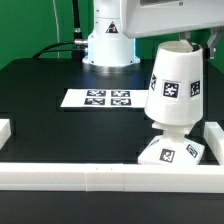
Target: Assemble lamp
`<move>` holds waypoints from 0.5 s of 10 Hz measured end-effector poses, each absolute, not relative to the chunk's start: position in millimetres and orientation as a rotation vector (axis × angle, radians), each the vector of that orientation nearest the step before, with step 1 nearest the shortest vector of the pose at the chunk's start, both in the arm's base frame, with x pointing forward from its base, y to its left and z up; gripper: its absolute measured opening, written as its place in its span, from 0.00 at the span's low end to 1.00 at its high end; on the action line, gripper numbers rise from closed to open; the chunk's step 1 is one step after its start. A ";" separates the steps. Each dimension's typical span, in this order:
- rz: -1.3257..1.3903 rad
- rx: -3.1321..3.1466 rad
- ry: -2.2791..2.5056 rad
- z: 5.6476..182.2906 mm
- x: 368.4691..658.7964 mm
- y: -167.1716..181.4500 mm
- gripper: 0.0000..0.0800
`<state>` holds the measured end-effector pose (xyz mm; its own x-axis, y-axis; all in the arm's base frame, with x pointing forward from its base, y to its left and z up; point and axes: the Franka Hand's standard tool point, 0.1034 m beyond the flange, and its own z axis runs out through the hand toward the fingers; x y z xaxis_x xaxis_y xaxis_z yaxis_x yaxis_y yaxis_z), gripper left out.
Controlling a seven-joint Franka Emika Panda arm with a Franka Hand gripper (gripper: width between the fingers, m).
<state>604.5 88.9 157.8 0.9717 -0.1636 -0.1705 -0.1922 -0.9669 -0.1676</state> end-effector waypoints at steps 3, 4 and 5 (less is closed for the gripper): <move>0.236 -2.936 0.279 160.0 604.1 83.2 0.38; 0.231 -2.936 0.283 164.3 604.0 83.3 0.63; 0.228 -2.937 0.285 170.2 603.2 83.9 0.79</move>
Offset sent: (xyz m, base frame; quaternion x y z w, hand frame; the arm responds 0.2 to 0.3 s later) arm -0.0131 -0.0103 0.0121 -0.0245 -0.0099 0.0054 0.9996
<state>603.2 83.9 170.2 0.9698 -0.1759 -0.1688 -0.2037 -0.9650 -0.1650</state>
